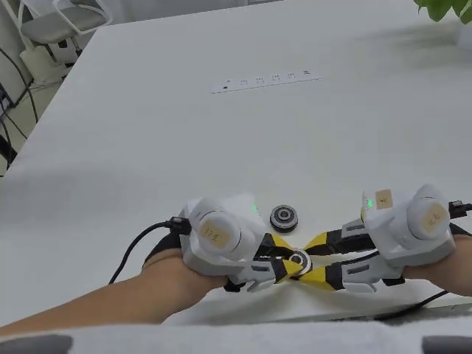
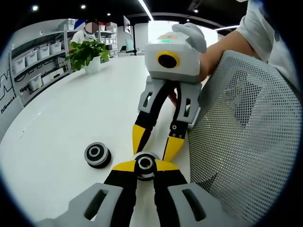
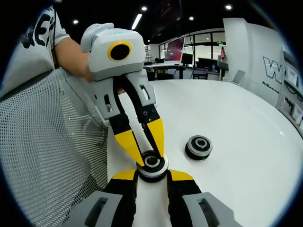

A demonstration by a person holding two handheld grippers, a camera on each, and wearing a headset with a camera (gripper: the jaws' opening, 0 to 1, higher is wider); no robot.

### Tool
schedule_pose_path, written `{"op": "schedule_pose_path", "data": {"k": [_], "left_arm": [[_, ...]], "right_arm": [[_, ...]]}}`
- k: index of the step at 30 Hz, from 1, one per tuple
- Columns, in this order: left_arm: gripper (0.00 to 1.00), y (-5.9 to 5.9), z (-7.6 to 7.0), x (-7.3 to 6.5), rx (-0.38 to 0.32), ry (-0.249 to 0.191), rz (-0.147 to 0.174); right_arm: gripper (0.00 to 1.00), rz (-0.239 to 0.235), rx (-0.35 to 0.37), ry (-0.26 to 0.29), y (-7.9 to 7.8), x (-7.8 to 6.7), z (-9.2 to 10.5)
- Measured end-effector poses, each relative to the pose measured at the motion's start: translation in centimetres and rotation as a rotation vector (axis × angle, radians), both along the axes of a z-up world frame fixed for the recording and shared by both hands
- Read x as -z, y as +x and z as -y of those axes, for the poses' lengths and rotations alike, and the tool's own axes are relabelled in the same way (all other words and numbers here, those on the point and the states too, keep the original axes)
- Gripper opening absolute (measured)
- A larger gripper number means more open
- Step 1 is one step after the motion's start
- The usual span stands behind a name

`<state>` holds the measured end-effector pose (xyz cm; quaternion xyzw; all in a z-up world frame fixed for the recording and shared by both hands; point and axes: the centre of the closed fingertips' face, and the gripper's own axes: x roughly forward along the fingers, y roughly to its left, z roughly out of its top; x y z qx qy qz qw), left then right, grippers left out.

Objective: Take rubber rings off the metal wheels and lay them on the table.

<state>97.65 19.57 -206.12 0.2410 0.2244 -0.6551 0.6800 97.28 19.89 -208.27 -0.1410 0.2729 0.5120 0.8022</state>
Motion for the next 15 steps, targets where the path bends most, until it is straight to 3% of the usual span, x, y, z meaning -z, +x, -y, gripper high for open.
{"op": "schedule_pose_path", "data": {"k": [6, 15], "left_arm": [[0.07, -0.03, 0.0, -0.06, -0.001, -0.001, 0.0], [0.07, 0.16, 0.02, 0.15, -0.001, -0.002, -0.001]], "right_arm": [[0.17, -0.003, 0.008, -0.019, -0.24, 0.03, 0.32], [0.17, -0.035, 0.03, 0.011, -0.45, -0.27, 0.14]]}}
